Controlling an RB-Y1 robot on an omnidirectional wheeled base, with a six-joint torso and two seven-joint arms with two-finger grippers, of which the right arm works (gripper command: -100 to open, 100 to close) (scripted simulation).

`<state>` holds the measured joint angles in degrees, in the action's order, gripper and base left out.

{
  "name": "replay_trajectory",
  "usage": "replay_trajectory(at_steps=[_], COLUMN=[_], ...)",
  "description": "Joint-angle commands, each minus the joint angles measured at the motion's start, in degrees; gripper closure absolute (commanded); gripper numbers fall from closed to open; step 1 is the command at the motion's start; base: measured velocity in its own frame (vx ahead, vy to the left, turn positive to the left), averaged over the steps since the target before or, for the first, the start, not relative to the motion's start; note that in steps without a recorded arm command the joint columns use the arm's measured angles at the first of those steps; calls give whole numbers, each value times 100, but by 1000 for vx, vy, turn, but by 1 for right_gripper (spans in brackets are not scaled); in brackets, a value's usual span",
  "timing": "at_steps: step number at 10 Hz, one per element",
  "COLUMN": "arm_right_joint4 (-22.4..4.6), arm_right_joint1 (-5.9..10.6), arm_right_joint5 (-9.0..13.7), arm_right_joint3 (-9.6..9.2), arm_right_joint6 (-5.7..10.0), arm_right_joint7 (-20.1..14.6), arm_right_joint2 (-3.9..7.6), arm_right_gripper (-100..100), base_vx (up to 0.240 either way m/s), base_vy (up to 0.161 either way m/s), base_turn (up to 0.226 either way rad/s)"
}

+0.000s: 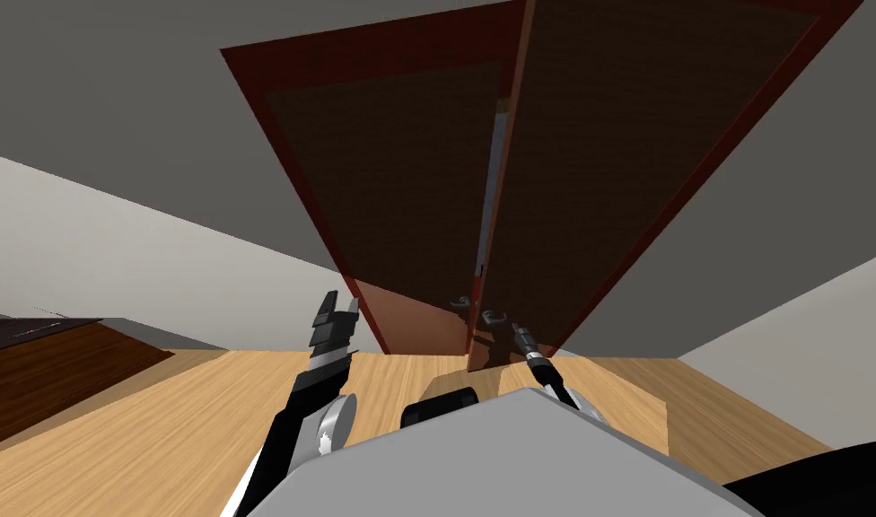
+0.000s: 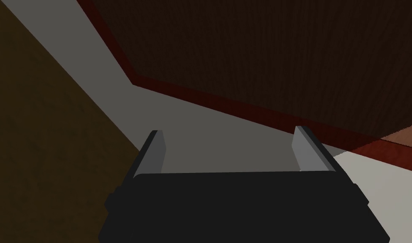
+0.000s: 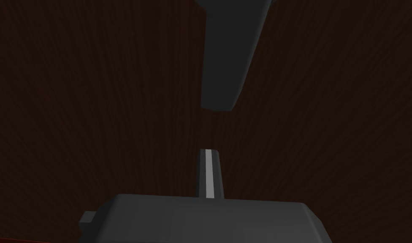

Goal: Pull the door open

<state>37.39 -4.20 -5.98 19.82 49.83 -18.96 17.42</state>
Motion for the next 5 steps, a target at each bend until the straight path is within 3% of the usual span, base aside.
replay_trajectory(at_steps=[1,5], arm_right_joint4=[-93,32], arm_right_joint1=[55,-6], arm_right_joint5=[-86,-305], arm_right_joint3=[-108,-389], arm_right_joint6=[166,389], arm_right_joint7=[-100,-377], arm_right_joint2=[3,-9], arm_right_gripper=[-100,-100], base_vx=[-212,-196], base_vy=[61,44], base_turn=[148,90])
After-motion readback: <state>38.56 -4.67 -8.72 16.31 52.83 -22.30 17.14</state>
